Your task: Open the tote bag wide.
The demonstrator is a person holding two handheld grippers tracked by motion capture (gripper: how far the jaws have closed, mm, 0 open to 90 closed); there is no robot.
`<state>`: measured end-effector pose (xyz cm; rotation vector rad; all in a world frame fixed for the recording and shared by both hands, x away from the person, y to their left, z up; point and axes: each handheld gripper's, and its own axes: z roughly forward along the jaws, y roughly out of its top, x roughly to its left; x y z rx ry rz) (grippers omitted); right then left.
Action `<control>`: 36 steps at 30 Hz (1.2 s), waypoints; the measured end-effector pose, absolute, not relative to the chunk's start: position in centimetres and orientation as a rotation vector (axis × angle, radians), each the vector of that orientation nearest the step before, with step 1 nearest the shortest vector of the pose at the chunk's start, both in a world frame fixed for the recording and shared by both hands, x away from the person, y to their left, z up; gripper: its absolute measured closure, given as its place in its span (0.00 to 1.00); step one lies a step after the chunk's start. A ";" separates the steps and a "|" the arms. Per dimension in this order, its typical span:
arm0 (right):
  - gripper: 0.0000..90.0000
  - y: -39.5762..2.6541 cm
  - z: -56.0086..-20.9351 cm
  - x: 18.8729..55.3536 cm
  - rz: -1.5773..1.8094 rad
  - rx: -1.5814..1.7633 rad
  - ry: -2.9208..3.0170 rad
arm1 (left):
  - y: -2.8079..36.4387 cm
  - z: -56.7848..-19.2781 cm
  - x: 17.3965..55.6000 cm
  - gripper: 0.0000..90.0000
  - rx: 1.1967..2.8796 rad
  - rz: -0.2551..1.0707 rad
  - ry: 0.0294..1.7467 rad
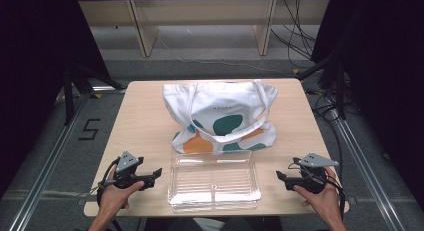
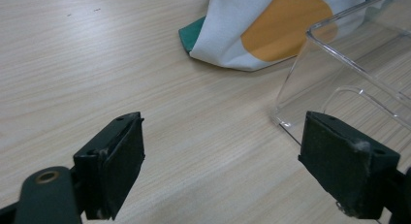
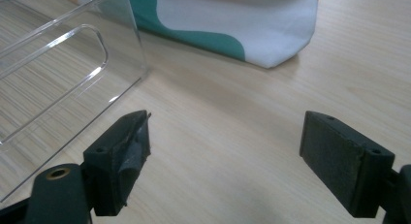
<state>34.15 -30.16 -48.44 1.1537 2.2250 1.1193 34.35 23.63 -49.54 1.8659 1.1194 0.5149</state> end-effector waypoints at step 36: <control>0.39 -26.8 -39.3 38.5 1.057 0.930 2.092 | 23.2 -48.8 34.2 0.20 1.879 0.507 1.091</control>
